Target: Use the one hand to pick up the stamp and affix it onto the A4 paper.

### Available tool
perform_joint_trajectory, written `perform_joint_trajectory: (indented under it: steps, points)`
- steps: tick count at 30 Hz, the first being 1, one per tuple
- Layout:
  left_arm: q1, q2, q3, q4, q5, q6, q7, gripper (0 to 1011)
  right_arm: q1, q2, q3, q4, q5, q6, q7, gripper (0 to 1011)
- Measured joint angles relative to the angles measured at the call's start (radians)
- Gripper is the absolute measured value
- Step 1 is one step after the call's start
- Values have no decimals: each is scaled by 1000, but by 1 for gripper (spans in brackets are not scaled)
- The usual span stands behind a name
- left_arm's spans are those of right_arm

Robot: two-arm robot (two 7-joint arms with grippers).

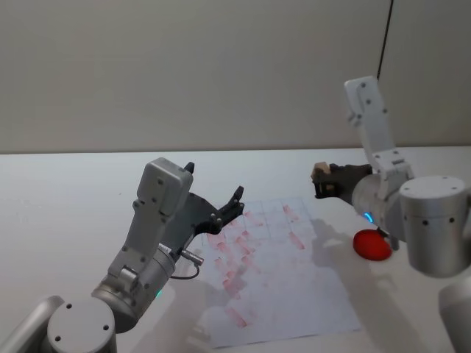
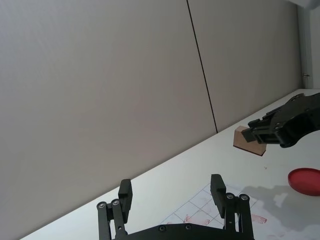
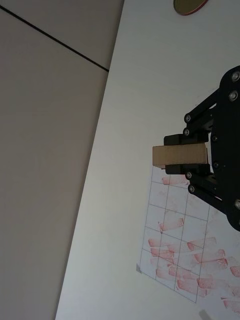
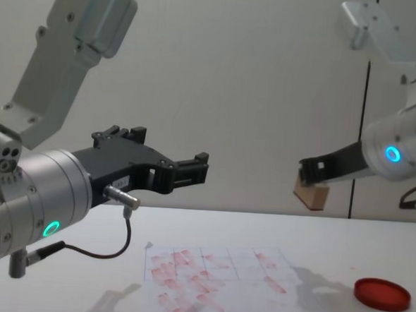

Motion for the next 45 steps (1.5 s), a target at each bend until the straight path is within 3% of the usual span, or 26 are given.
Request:
perform_joint_trajectory:
  steps: [16,45]
  points:
    - [0,0,0,0,0,0,0,993,-52,29,39,-40,19,66,-20,201]
    - [0,0,0,0,0,0,0,993,-84,56,84,41,3,48,-32,201]
